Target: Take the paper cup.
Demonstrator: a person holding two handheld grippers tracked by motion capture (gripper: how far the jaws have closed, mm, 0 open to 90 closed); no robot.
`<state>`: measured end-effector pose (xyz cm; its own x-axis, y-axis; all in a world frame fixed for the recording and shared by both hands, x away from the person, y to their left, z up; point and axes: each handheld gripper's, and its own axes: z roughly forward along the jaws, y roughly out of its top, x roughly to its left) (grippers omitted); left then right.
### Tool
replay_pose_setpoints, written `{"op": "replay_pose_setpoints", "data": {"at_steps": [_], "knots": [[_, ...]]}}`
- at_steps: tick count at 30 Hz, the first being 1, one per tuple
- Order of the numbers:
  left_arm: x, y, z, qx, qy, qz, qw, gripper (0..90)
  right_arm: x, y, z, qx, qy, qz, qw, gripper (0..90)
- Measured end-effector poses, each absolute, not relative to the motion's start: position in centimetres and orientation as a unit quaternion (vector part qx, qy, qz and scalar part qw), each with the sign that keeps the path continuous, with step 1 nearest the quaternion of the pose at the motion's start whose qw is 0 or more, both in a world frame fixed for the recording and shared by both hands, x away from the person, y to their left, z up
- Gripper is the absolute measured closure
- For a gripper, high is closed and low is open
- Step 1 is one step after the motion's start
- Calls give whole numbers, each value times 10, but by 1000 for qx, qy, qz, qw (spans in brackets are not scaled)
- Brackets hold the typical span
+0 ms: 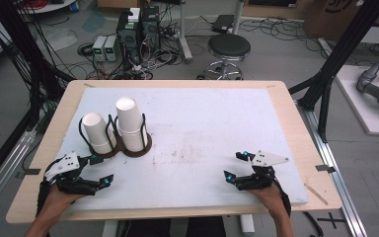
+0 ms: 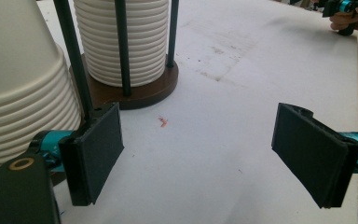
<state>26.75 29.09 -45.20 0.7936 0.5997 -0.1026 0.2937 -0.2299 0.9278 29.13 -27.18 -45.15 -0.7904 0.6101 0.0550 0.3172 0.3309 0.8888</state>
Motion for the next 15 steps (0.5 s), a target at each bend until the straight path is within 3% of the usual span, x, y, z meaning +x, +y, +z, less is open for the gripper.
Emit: {"op": "replay_pose_setpoints", "data": {"at_steps": [15], "knots": [[268,292,-452,770,295,134,549,162,293,-273,-452,293,802,502,136,158]]}}
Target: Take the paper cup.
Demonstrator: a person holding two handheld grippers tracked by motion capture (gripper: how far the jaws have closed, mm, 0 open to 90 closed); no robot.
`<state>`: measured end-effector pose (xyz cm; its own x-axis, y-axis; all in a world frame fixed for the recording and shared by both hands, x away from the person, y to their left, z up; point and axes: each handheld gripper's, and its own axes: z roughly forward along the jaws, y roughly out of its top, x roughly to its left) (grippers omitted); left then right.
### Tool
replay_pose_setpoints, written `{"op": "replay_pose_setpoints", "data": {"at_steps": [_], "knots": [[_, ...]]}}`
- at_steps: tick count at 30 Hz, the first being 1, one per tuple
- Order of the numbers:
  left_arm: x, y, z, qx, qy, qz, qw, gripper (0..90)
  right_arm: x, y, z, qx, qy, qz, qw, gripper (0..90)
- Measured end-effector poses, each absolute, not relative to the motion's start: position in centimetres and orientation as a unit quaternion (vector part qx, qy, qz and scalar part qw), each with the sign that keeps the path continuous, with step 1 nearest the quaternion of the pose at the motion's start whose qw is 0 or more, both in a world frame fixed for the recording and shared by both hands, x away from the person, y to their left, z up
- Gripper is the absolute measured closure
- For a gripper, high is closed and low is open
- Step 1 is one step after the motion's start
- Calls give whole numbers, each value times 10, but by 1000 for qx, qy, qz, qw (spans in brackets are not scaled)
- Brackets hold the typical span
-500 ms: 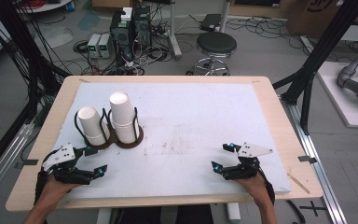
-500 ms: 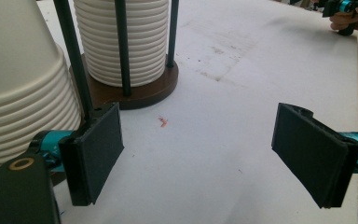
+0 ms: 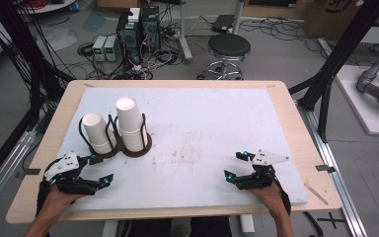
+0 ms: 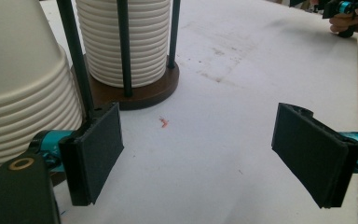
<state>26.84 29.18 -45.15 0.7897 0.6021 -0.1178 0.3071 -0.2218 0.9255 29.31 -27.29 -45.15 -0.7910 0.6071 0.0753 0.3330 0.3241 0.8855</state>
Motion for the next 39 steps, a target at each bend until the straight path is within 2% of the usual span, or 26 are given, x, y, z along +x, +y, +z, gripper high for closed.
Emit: {"op": "replay_pose_setpoints", "data": {"at_steps": [9,18,28,39], "knots": [[266,300,-427,759,302,151,557,156,293,-273,-452,293,802,502,135,158],[266,304,-383,777,279,165,539,156,295,-273,-452,296,804,500,130,158],[293,307,-312,797,265,161,518,156,295,-273,-452,296,803,501,128,158],[320,298,-267,828,237,160,483,158,295,-274,-452,298,801,504,125,158]]}}
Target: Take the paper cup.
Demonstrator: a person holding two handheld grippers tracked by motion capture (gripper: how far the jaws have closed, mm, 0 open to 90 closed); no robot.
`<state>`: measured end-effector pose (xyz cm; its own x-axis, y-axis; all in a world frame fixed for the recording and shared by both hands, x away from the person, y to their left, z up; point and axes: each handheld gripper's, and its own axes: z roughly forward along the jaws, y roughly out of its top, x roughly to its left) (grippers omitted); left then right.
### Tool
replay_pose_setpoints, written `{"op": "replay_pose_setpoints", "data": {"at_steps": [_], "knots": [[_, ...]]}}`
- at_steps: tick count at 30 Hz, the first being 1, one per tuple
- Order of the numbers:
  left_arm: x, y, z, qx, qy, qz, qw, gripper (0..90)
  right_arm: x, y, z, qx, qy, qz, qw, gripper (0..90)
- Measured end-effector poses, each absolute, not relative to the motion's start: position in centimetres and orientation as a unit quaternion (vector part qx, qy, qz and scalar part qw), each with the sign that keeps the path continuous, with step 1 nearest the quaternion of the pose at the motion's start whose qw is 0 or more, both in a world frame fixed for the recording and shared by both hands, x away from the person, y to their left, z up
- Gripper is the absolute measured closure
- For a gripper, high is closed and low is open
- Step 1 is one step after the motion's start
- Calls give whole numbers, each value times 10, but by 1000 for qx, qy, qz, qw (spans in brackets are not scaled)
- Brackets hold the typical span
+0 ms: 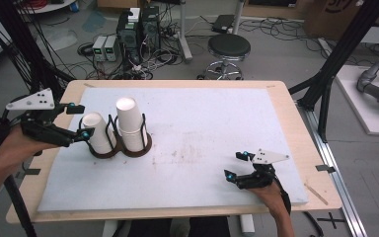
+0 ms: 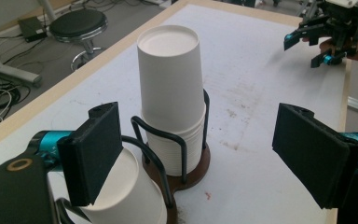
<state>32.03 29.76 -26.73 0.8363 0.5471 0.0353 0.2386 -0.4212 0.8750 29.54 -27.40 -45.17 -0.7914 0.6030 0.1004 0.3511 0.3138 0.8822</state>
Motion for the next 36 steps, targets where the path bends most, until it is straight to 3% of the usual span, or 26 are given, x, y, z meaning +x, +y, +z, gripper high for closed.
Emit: {"op": "replay_pose_setpoints", "data": {"at_steps": [18,36], "knots": [[368,259,-225,882,195,117,413,162,296,-275,-452,298,799,508,120,158],[405,212,-217,931,152,78,321,169,297,-275,-452,299,801,506,115,158]]}}
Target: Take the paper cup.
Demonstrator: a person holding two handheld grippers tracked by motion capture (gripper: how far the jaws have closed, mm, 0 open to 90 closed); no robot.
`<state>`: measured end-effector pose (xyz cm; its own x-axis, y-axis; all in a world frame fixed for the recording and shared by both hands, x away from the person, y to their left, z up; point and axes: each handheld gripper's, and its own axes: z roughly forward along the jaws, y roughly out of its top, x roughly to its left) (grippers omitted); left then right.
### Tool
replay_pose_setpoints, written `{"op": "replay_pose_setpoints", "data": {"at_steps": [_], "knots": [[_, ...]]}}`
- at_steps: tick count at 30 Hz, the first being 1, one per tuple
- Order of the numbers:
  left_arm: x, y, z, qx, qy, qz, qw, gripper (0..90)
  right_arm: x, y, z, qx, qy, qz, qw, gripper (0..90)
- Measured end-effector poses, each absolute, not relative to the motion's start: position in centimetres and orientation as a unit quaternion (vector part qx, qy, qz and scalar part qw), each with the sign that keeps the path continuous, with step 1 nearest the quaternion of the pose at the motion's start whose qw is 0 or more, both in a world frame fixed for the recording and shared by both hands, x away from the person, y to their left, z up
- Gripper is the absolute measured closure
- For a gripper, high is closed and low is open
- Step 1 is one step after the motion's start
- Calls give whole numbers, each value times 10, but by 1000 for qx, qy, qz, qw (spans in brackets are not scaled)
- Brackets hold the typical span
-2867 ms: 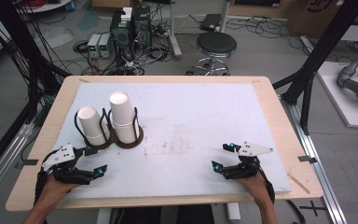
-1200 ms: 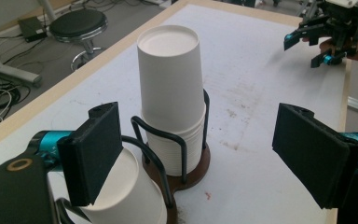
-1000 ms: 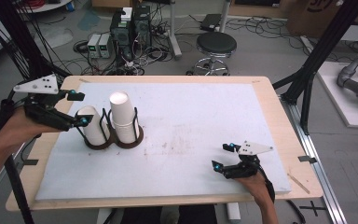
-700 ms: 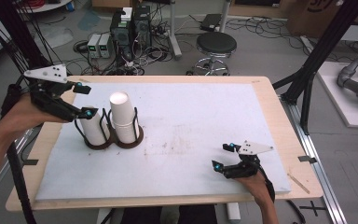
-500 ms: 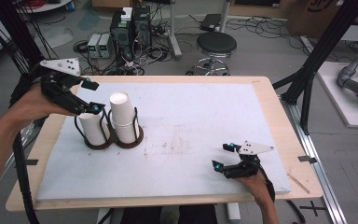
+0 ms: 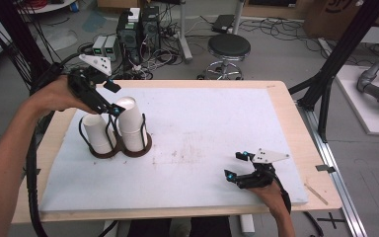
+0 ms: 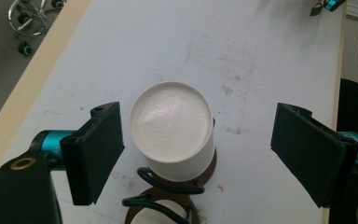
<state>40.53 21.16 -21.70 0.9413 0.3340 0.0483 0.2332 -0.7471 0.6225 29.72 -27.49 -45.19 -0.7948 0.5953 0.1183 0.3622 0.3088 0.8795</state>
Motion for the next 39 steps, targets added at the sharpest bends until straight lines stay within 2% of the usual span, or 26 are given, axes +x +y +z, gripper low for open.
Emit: {"op": "replay_pose_setpoints", "data": {"at_steps": [14,26,29,32,39], "knots": [[434,193,-228,952,157,53,256,173,297,-275,-452,300,800,507,113,158],[439,187,-245,962,160,34,217,193,299,-275,-452,304,802,503,107,158],[439,185,-247,964,154,27,215,227,299,-275,-452,303,803,502,107,158],[441,186,-247,964,158,25,212,315,299,-274,-452,304,803,501,107,158],[440,186,-248,964,158,26,213,324,300,-274,-452,304,803,501,108,158]]}}
